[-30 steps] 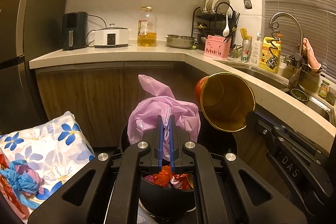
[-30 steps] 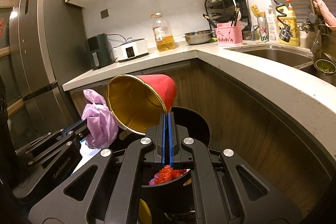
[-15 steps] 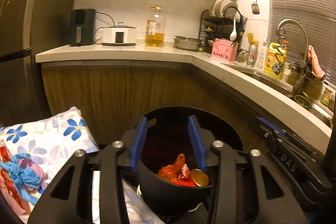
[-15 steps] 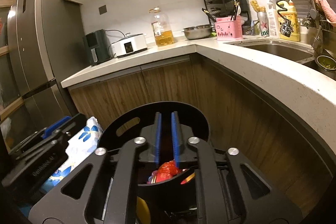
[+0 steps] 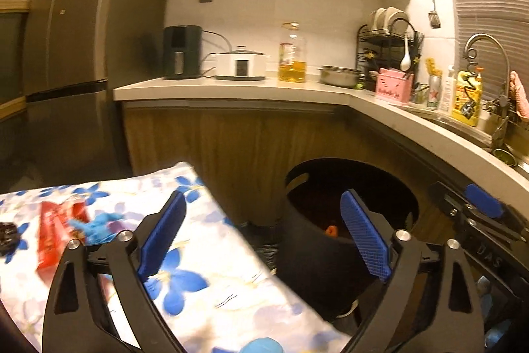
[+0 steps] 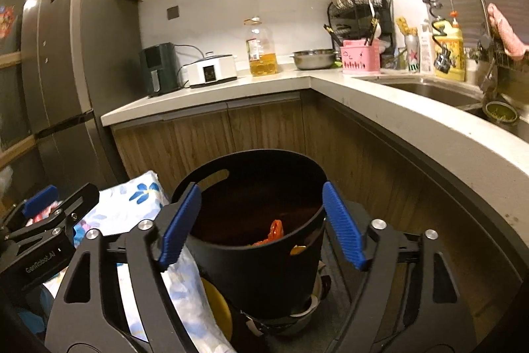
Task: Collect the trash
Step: 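Move both open grippers back over the table toward the red snack bag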
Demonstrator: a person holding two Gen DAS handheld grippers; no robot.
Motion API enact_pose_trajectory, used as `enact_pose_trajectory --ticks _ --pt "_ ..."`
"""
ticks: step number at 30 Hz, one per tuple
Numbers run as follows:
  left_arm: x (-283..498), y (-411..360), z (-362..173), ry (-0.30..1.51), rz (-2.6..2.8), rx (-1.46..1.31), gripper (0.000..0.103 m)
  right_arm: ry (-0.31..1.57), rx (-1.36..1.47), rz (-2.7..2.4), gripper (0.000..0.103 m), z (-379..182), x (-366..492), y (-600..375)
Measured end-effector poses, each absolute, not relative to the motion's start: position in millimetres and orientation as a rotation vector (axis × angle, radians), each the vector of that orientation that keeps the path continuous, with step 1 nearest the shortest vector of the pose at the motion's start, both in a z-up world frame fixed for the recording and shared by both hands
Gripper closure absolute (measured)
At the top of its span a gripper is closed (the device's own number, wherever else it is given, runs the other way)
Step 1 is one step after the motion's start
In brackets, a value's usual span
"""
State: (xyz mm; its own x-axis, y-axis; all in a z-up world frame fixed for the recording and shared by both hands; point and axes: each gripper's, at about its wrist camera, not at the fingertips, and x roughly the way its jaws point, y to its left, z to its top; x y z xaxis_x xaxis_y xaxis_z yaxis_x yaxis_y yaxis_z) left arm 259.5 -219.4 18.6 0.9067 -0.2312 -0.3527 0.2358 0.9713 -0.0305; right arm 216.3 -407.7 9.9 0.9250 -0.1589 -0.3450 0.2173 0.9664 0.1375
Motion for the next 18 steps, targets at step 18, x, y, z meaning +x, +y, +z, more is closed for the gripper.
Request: enact_pose_trajectory --ticks 18 --pt "190 -139 8 0.367 -0.021 -0.019 0.006 0.338 0.128 -0.152 0.021 6 150 -346"
